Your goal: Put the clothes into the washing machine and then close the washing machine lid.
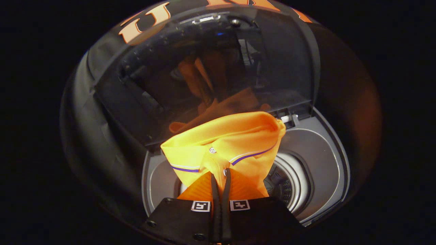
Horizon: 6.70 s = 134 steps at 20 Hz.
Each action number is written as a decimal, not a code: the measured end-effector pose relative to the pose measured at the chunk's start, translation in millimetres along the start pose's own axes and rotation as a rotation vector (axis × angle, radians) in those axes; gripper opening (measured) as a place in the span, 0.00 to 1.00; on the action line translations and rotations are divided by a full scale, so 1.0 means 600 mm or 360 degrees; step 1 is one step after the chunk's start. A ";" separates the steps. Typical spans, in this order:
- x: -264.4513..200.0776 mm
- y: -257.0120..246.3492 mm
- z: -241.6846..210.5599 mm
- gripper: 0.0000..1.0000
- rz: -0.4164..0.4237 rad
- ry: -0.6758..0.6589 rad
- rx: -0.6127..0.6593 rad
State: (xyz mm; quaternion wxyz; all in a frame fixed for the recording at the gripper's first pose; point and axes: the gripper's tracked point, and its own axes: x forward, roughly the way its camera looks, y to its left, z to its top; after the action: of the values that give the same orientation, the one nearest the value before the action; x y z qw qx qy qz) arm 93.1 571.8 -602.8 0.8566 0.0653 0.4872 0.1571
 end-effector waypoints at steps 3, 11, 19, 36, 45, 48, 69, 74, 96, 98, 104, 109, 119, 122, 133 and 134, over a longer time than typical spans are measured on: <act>0.043 -0.015 -0.046 0.08 -0.0063 0.0153 0.0002; 0.063 -0.027 -0.086 0.08 -0.0149 0.0327 0.0069; 0.057 -0.038 -0.082 0.69 -0.0205 0.0319 0.0059; -0.038 -0.004 -0.029 0.99 -0.0098 0.0005 -0.0075; -0.187 0.039 0.140 0.98 0.0001 -0.0499 -0.0198; -0.244 0.059 0.220 0.98 0.0032 -0.0693 -0.0219; -0.166 0.043 0.535 0.98 -0.0074 -0.0866 -0.0403; -0.104 0.027 0.534 0.99 -0.0122 -0.0766 -0.0420; -0.109 0.008 0.478 0.99 -0.0080 -0.0981 -0.0437; -0.121 0.005 0.470 0.99 -0.0085 -0.1014 -0.0441; -0.146 0.003 0.437 0.99 -0.0072 -0.1049 -0.0443; -0.170 -0.001 0.402 0.99 -0.0063 -0.1037 -0.0450; -0.207 -0.012 0.331 0.98 -0.0089 -0.1058 -0.0444; -0.219 -0.016 0.309 0.98 -0.0080 -0.1115 -0.0447; -0.201 -0.070 0.168 0.98 -0.0195 -0.0853 -0.0410; -0.199 -0.074 0.167 0.98 -0.0201 -0.0847 -0.0388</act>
State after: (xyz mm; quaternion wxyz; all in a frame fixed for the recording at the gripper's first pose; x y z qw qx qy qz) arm 131.0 494.4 -465.5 0.9638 -0.0297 0.2261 0.1381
